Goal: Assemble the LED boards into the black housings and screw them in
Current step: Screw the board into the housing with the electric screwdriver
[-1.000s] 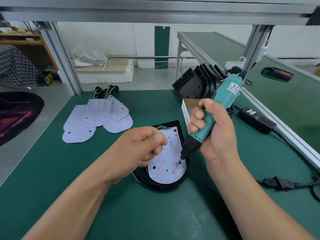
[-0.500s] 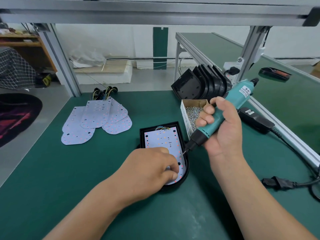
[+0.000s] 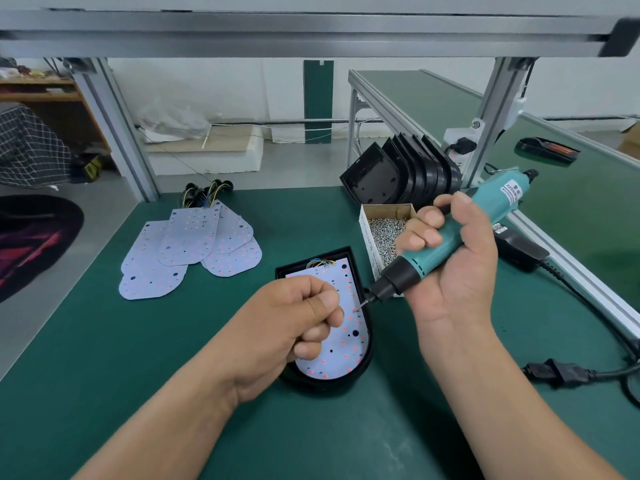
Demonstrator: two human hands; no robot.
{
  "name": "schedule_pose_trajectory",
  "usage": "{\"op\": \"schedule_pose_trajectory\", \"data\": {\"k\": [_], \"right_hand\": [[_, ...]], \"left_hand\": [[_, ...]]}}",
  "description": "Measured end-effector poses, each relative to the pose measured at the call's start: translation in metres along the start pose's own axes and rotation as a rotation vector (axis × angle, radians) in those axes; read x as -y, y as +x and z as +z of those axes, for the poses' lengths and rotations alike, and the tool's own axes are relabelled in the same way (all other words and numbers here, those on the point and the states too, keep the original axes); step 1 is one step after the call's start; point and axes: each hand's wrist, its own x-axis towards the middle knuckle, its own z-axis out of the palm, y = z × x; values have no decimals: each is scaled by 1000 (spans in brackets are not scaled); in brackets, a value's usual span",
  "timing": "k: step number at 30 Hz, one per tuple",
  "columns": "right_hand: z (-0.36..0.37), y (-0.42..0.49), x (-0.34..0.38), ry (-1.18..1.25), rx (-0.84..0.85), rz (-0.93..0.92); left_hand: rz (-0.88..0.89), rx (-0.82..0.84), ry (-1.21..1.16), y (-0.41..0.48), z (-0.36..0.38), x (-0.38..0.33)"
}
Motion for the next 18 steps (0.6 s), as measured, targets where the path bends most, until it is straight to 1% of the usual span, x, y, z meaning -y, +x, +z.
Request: {"op": "schedule_pose_trajectory", "data": {"k": [5,10,18], "right_hand": [[2,-1,-1,-2,-27,-13],[3,-1,0,-6,-45,-34],[5,-2,2,-2,-26,-63]], "left_hand": [[-31,75,-97,0,4,1],[-61,64,-213,2,2,3],[-83,21,-223,3,3,6]]}}
